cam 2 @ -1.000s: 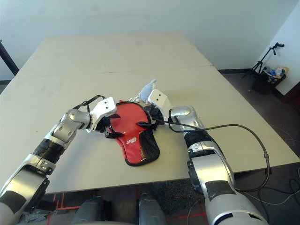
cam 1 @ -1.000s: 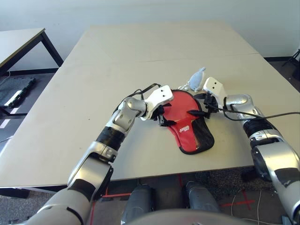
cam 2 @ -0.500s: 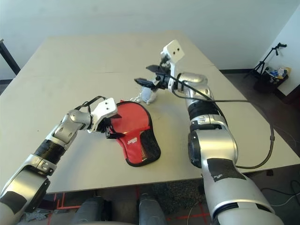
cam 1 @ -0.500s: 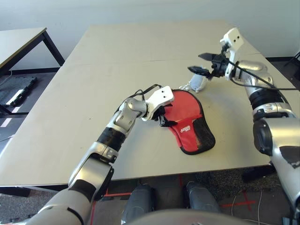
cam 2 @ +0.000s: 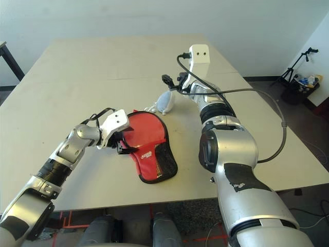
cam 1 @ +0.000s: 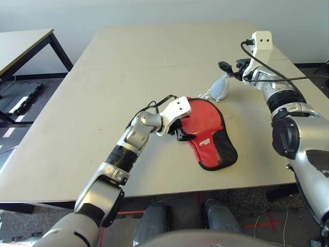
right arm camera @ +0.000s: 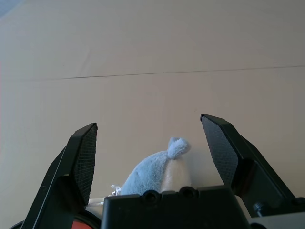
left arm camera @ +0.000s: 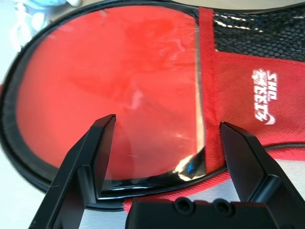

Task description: Store the ping-pong paddle in its case and zip it.

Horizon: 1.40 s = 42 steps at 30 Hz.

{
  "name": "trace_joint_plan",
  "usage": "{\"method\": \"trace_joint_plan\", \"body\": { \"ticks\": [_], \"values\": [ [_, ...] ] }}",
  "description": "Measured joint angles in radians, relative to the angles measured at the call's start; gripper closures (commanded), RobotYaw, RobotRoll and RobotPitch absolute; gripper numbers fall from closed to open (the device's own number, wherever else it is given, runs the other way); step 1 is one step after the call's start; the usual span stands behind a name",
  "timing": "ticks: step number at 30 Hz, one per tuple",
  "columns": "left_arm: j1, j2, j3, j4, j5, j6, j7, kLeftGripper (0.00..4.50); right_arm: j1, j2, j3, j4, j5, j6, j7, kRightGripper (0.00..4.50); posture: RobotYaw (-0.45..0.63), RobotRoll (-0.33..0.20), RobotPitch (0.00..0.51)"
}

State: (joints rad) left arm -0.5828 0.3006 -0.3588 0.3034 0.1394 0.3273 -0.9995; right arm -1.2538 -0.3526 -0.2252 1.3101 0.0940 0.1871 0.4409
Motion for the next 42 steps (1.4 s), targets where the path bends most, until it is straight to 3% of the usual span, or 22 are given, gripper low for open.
{"method": "trace_joint_plan", "body": {
  "ticks": [31, 34, 42],
  "values": [
    [0.077, 0.059, -0.033, -0.192, -0.023, 0.101, -0.001, 0.03, 0.063, 0.067, -0.048, 0.031, 0.003, 0.060, -0.136, 0.00, 0.04, 0.000, 0.086],
    [0.080, 0.060, -0.034, -0.204, -0.024, 0.108, 0.000, 0.00, 0.067, 0.071, -0.058, 0.033, 0.006, 0.062, -0.145, 0.57, 0.04, 0.000, 0.088],
    [0.079, 0.061, -0.038, -0.211, -0.029, 0.118, 0.000, 0.00, 0.074, 0.069, -0.076, 0.033, 0.006, 0.062, -0.160, 3.00, 0.03, 0.000, 0.090]
  ]
}}
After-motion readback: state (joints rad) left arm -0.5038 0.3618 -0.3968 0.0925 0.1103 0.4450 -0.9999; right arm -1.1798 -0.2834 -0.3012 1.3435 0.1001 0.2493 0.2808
